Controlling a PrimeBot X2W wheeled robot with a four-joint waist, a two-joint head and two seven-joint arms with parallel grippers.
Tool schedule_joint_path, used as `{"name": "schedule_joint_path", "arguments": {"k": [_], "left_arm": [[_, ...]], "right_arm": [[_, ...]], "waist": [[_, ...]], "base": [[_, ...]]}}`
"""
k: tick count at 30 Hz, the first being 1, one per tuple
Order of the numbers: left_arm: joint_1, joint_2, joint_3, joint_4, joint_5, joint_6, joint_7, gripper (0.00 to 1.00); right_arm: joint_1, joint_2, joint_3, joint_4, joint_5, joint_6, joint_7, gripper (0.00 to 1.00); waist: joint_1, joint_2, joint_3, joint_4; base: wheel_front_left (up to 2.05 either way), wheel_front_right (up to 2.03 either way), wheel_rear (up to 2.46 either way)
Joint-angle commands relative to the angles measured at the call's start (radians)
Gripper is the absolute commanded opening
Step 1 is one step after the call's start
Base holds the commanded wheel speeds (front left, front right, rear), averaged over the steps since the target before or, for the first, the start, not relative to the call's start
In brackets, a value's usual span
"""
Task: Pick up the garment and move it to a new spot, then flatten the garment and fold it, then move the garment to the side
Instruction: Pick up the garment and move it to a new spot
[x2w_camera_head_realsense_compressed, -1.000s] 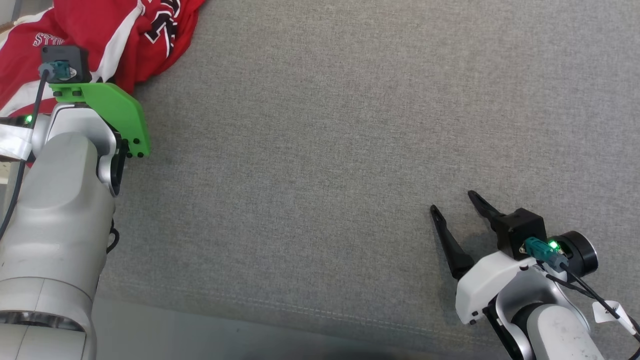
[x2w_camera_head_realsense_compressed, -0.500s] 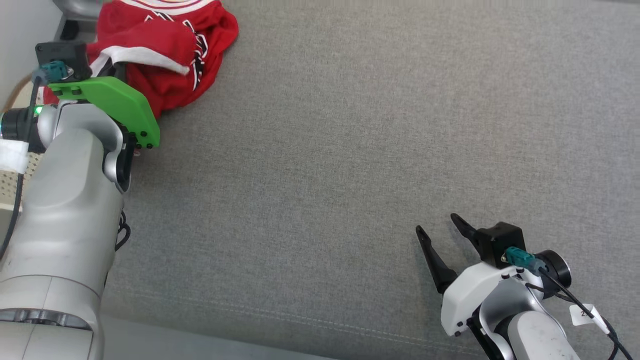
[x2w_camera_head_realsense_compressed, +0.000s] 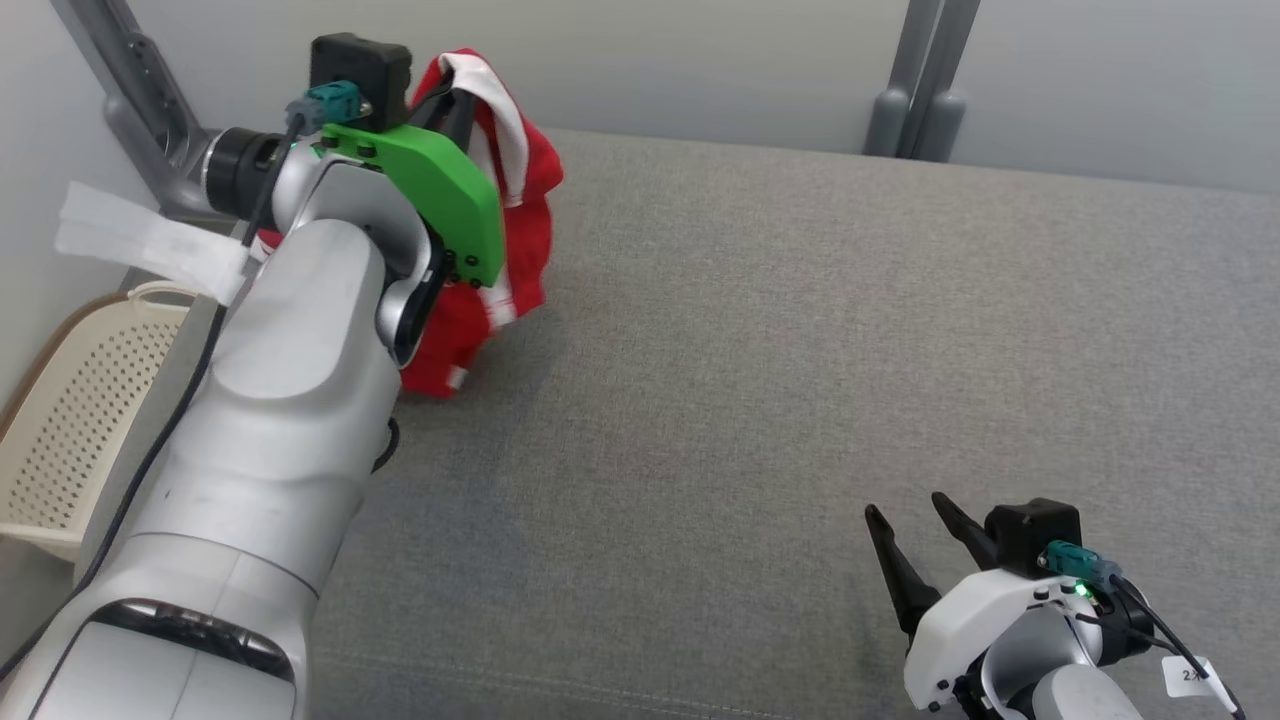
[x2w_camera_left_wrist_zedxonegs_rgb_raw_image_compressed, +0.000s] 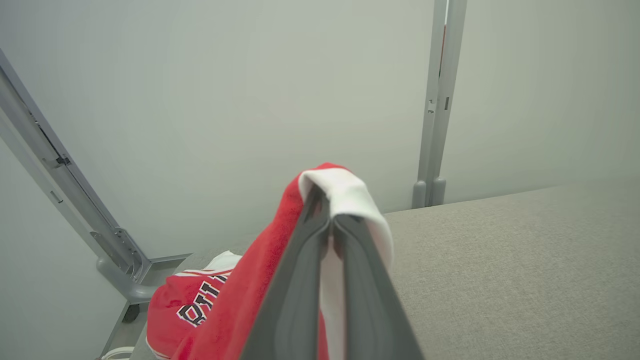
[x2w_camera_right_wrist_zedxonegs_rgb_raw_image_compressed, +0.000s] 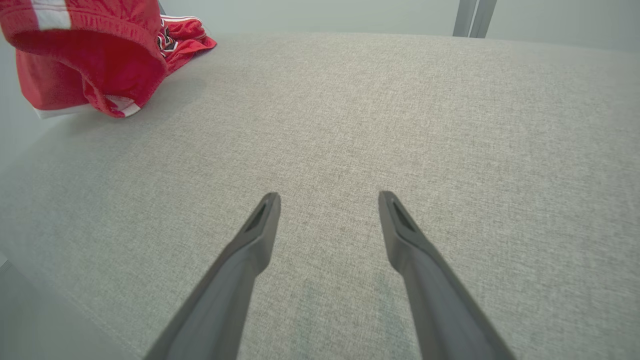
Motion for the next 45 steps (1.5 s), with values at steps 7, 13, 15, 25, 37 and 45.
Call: {"name": "schedule_joint_path", "arguments": {"k": [7,13,15,25,37,45], "left_arm": [[0.044,-0.030,-0.071,-0.178,-0.093,-0.007,0.077,0.00],[0.066,-0.033,-0.123,-0.336,-0.197,-0.004,0.102,0.00],[0.069,-0.033,-0.146,-0.383,-0.236,0.010,0.105,0.00],[0.059,-0.017,-0.185,-0.365,-0.291,0.080,0.114,0.00],[0.115,0.045,-0.232,-0.084,-0.240,0.087,0.090,1.00],[0.094,0.009,-0.225,0.054,-0.270,0.074,0.071,1.00]], "right_arm": [[0.005,-0.003,0.002,0.029,0.029,0.000,-0.020,1.00],[-0.014,-0.003,0.020,0.042,0.037,0.000,-0.022,1.00],[-0.020,-0.003,0.025,0.046,0.038,0.000,-0.025,1.00],[-0.057,-0.002,0.027,0.061,0.045,0.000,-0.047,1.00],[-0.083,-0.002,0.030,0.071,0.029,0.000,-0.044,1.00],[-0.086,-0.003,0.038,0.072,0.019,0.000,-0.028,1.00]], "waist": [[0.0001,0.0000,-0.083,-0.126],[0.0001,0.0000,-0.063,-0.227],[0.0001,0.0000,-0.052,-0.264],[0.0001,0.0000,0.043,-0.399],[0.0001,0.0000,0.100,-0.402],[0.0001,0.0000,0.076,-0.352]], "base": [[0.00,0.00,0.00],[0.00,0.00,0.00],[0.00,0.00,0.00],[0.00,0.00,0.00],[0.00,0.00,0.00],[0.00,0.00,0.00]]}}
